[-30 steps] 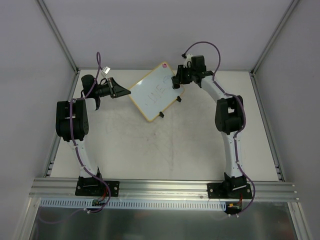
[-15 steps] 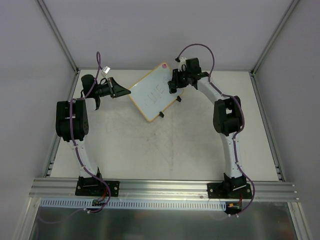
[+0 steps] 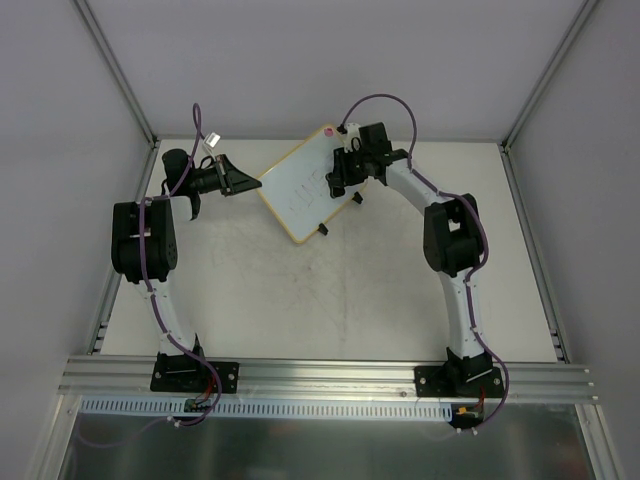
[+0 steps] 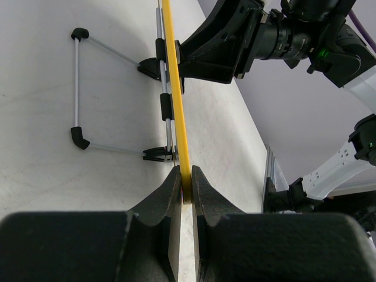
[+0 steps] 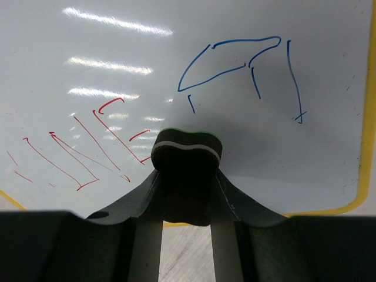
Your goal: Erase the whiteboard
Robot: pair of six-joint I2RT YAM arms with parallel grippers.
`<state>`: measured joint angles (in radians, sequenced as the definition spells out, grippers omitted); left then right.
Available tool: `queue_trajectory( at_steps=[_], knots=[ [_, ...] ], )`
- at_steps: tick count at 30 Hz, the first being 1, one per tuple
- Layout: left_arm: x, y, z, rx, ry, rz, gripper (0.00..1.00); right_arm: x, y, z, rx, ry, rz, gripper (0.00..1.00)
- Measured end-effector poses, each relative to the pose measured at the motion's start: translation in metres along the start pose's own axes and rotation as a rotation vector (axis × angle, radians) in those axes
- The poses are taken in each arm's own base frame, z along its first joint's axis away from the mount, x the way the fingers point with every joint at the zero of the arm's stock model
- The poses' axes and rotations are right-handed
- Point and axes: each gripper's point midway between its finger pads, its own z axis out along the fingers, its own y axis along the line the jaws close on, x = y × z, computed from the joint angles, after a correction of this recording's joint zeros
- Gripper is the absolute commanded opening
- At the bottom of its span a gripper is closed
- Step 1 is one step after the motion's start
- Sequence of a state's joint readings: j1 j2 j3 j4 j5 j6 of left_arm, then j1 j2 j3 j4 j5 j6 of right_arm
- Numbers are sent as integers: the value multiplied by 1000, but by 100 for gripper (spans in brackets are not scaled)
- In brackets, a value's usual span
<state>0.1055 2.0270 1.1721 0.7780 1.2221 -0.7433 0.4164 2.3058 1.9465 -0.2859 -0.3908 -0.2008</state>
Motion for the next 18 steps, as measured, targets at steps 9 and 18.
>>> queue_trajectory(
  at_steps=[9, 18],
  knots=[
    [1, 0, 1, 0, 2, 0, 0, -7, -10, -11, -11, -1, 70, 0],
    [1, 0, 1, 0, 3, 2, 0, -61, -40, -27, 25, -126, 80, 0]
  ],
)
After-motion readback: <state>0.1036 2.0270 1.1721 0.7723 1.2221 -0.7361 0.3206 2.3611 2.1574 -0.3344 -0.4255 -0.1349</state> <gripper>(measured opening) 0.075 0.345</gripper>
